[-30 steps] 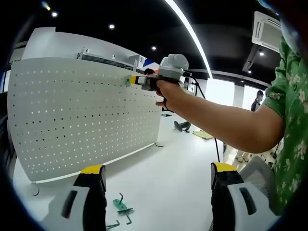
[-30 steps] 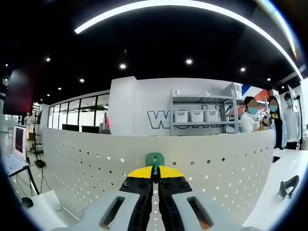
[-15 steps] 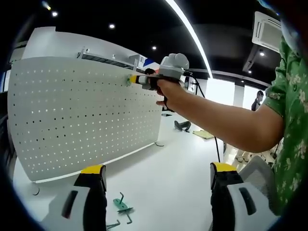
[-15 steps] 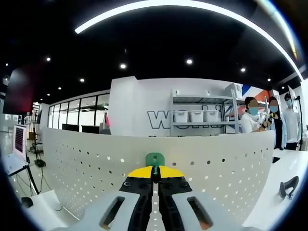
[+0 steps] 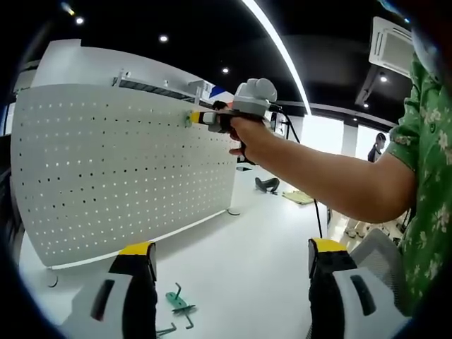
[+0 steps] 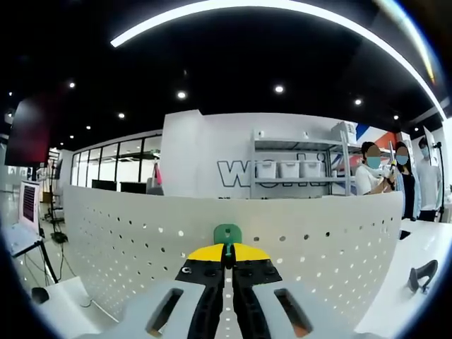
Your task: Insert the hook assembly into the mounting plate slot until the hook locks in place.
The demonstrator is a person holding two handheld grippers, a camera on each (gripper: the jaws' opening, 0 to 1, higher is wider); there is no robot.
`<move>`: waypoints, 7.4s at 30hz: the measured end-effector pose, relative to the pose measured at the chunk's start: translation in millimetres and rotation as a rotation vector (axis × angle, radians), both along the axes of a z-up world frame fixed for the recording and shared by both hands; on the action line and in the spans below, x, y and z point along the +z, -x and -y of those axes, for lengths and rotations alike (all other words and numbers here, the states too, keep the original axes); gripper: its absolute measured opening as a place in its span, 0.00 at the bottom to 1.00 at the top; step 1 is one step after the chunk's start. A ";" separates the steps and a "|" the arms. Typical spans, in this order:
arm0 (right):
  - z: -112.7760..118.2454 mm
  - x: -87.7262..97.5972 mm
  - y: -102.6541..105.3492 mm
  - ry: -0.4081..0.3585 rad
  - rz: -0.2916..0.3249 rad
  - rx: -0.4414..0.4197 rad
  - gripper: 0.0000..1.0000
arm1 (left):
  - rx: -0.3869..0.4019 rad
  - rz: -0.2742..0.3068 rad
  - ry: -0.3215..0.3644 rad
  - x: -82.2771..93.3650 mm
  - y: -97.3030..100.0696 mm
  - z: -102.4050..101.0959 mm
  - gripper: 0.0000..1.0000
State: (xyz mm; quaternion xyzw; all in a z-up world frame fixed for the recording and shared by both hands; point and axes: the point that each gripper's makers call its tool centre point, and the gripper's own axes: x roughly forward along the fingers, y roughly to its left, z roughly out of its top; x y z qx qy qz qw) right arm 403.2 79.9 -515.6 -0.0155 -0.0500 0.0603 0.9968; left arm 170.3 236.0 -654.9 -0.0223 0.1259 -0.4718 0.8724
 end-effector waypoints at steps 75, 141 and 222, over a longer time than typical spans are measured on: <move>-2.1 13.9 30.2 0.005 -0.016 0.009 0.01 | 0.073 -0.002 0.037 -30.4 34.7 -3.9 0.88; -0.8 26.1 21.2 0.025 -0.056 0.038 0.01 | 0.172 0.045 0.061 -12.5 37.3 -23.6 0.85; 0.0 -4.0 -6.3 0.001 -0.122 0.005 0.01 | 0.175 0.036 0.041 -14.0 22.8 -35.1 0.84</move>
